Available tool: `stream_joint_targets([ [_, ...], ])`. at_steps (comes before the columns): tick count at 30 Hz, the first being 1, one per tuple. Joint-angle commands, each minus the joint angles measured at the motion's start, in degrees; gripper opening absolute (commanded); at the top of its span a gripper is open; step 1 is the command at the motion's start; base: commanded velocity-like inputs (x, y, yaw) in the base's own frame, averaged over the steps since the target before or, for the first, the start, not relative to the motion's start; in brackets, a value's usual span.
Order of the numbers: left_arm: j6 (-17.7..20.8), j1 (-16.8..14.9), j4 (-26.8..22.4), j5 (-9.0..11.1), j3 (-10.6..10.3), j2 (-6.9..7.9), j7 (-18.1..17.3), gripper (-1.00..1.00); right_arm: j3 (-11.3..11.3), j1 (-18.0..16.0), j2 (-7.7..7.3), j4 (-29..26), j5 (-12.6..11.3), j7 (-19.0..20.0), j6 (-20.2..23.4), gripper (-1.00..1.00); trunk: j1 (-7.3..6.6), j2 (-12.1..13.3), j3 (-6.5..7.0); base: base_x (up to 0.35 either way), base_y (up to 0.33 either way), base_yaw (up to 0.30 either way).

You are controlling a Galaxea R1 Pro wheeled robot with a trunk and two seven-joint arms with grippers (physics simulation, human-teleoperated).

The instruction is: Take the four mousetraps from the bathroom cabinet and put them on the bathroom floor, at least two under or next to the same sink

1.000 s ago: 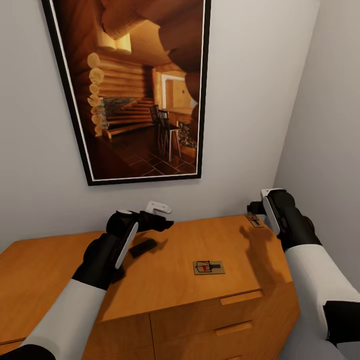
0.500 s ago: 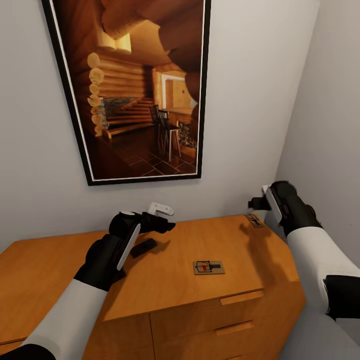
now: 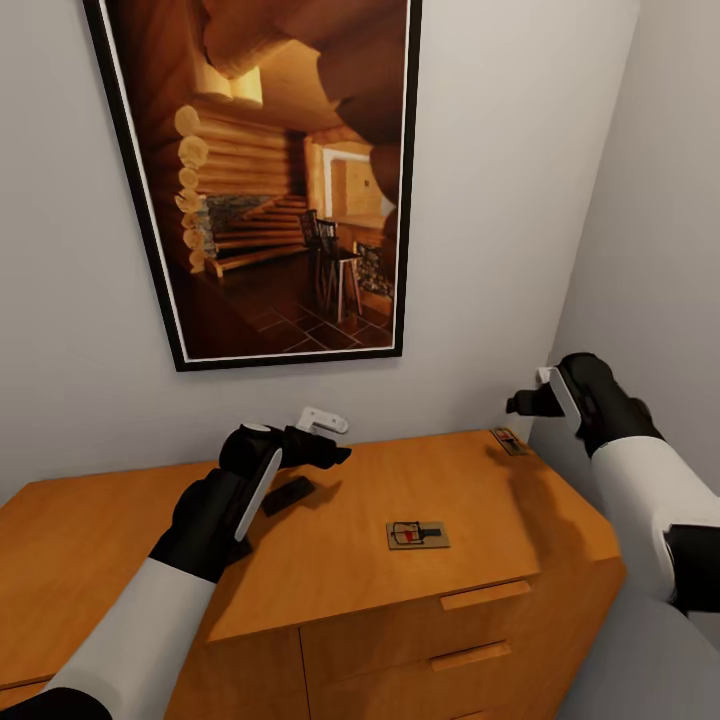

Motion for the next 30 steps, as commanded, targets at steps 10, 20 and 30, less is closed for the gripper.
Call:
stream_joint_targets([
  [10, 0.24, -0.05, 0.28, -0.25, -0.02, -0.07, -0.14, 1.0, 0.05, -1.5, -1.02, 1.92, 0.03, 0.93, 0.18, 1.0, 0.0, -0.04, -0.07, 0.0, 0.0, 0.0],
  [20, 0.3, -0.05, 0.32, -0.32, -0.02, -0.04, 0.07, 1.0, 0.09, -1.75, -0.97, 1.13, 0.05, 3.74, 0.14, 1.0, 0.0, -0.04, -0.07, 0.0, 0.0, 0.0],
  [30, 0.32, -0.05, 0.32, -0.34, 0.01, 0.0, 0.18, 1.0, 0.54, -1.78, -0.95, -1.54, 0.1, 6.8, 0.23, 1.0, 0.0, -0.04, -0.07, 0.0, 0.0, 0.0],
])
